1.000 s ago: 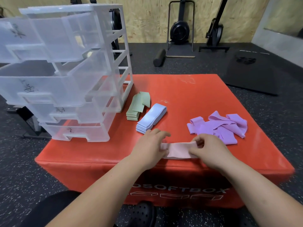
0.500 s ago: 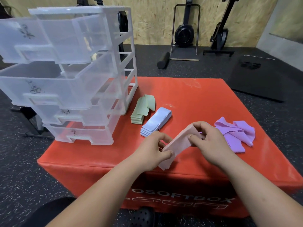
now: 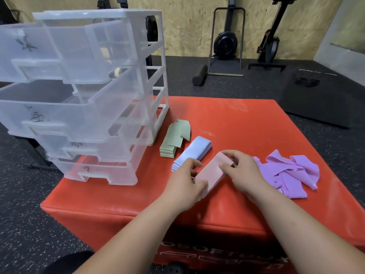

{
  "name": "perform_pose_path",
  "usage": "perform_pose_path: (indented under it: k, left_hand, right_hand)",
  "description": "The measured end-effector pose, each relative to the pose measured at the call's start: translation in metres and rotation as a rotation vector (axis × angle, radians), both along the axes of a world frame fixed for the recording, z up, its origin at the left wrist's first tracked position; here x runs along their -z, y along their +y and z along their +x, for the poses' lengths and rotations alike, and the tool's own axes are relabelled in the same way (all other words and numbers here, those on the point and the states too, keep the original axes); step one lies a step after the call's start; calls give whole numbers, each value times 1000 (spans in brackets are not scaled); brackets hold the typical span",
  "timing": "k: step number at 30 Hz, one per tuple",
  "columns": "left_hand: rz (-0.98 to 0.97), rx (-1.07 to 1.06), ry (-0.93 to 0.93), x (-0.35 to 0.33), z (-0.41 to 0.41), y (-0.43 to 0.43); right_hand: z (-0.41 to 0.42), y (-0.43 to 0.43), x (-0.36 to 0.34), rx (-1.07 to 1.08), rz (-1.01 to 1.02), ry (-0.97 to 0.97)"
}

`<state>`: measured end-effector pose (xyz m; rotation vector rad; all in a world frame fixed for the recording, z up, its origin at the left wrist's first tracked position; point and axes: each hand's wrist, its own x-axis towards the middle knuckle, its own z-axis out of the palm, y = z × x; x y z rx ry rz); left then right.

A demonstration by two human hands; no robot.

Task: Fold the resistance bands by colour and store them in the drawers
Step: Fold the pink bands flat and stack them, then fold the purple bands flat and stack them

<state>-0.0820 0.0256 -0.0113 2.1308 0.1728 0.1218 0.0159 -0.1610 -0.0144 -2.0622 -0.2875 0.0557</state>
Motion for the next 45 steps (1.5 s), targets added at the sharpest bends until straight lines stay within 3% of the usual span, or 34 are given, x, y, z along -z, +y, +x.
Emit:
perform_pose_path:
  k: [8, 11, 13, 22, 27, 29, 33, 38, 41, 45]
  left_hand:
    - [385, 77, -75, 12, 20, -9]
    - [669, 67, -144, 25, 26, -13]
    - [746, 50, -196, 27, 28, -15]
    - [711, -3, -142, 3, 26, -23]
    - [668, 36, -188, -6, 23, -35]
    - [640, 57, -224, -8, 24, -45]
    - [611, 118, -288, -9, 29, -68]
    - [645, 194, -270, -8, 40, -97]
    - [643, 204, -254, -7, 50, -109]
    - [598, 199, -261, -6, 65, -124]
  right_hand:
    - [23, 9, 17, -74, -424, -178]
    - [24, 9, 18, -64, -499, -251]
    - [23, 9, 16, -64, -511, -307]
    - [27, -51, -28, 87, -357, -371]
    - [22, -125, -42, 59, -572, -99]
    - [17, -143, -37, -47, -705, -30]
    - [13, -157, -2, -215, -796, -59]
    - [22, -175, 10, 5, -737, -278]
    - [28, -188, 4, 170, -684, -272]
    - [45, -202, -13, 333, -432, -230]
